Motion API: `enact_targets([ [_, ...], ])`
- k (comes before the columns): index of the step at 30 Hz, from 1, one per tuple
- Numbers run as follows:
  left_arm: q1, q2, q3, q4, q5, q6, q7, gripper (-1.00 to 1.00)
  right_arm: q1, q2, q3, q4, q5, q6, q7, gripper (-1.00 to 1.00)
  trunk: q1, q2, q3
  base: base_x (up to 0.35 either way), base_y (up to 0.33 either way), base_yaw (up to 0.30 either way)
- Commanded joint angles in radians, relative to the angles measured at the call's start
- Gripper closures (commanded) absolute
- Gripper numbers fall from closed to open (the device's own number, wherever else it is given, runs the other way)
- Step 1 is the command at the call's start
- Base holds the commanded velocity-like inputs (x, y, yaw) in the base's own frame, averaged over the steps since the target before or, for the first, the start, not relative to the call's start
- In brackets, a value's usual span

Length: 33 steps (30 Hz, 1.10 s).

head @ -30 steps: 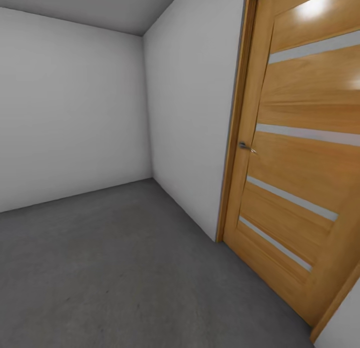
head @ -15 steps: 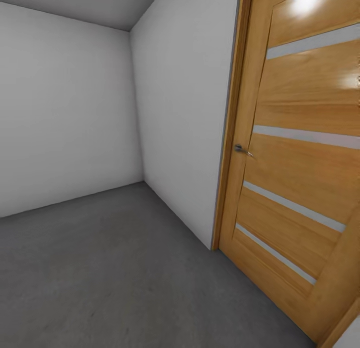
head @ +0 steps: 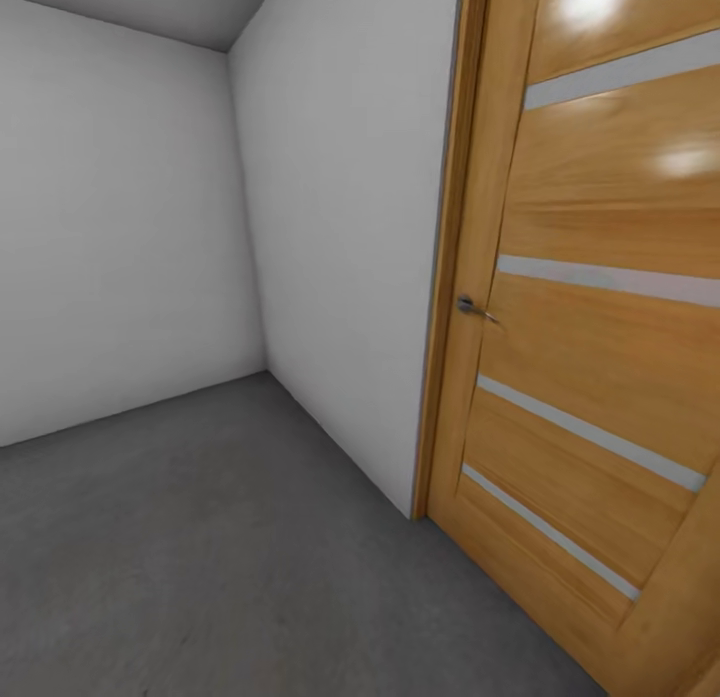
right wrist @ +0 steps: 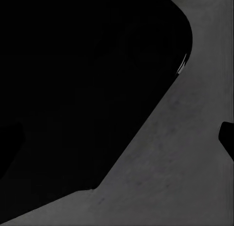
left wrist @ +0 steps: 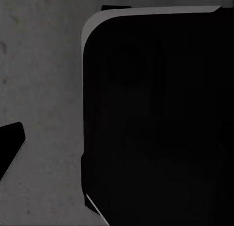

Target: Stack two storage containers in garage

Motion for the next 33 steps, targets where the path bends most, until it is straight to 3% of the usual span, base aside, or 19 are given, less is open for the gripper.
enact_targets([
  [1, 0.000, 0.000, 0.001, 0.000, 0.002, -0.002, 0.000, -1.00, 0.000, 0.000, 0.002, 0.000, 0.000, -0.001, 0.000, -1.00, 0.001, 0.000, -0.001, 0.324, 0.000, -0.004],
  [25, 0.000, 0.000, 0.001, 0.000, 0.002, -0.002, 0.000, -1.00, 0.000, 0.000, 0.002, 0.000, 0.007, -0.021, 0.000, -1.00, 0.001, 0.000, -0.001, 0.324, 0.000, -0.001],
  [33, 0.000, 0.000, 0.001, 0.000, 0.002, -0.002, 0.000, -1.00, 0.000, -0.001, 0.002, 0.000, 0.011, -0.057, 0.000, -1.00, 0.001, 0.000, -0.001, 0.324, 0.000, -0.179],
])
